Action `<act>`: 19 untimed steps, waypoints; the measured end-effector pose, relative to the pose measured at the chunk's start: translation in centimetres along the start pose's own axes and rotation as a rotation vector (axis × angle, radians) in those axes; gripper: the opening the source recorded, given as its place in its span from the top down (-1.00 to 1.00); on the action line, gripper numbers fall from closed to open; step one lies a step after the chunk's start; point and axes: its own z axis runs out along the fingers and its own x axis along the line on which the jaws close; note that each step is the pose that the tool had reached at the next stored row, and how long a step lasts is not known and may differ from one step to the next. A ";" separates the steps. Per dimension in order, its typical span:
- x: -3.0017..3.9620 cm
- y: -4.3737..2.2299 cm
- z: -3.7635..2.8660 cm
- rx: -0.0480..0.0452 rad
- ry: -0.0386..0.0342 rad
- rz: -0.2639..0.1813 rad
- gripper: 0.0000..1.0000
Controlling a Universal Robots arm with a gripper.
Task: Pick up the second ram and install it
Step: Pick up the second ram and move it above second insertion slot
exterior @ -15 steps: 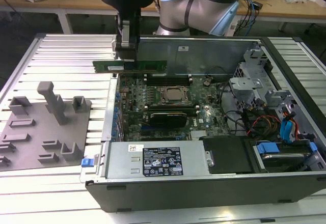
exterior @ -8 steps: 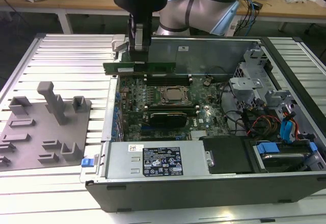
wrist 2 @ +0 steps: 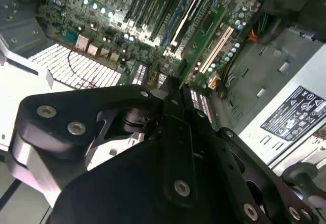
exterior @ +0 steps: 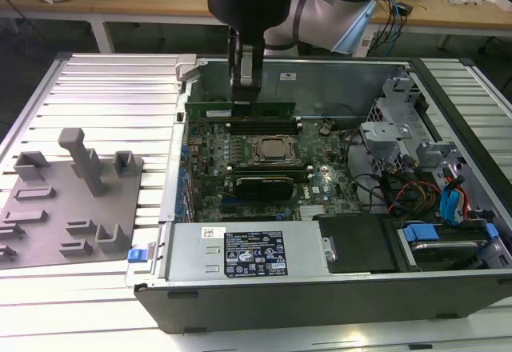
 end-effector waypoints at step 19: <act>-4.20 -6.97 3.32 -0.0132 0.0001 0.001 0.73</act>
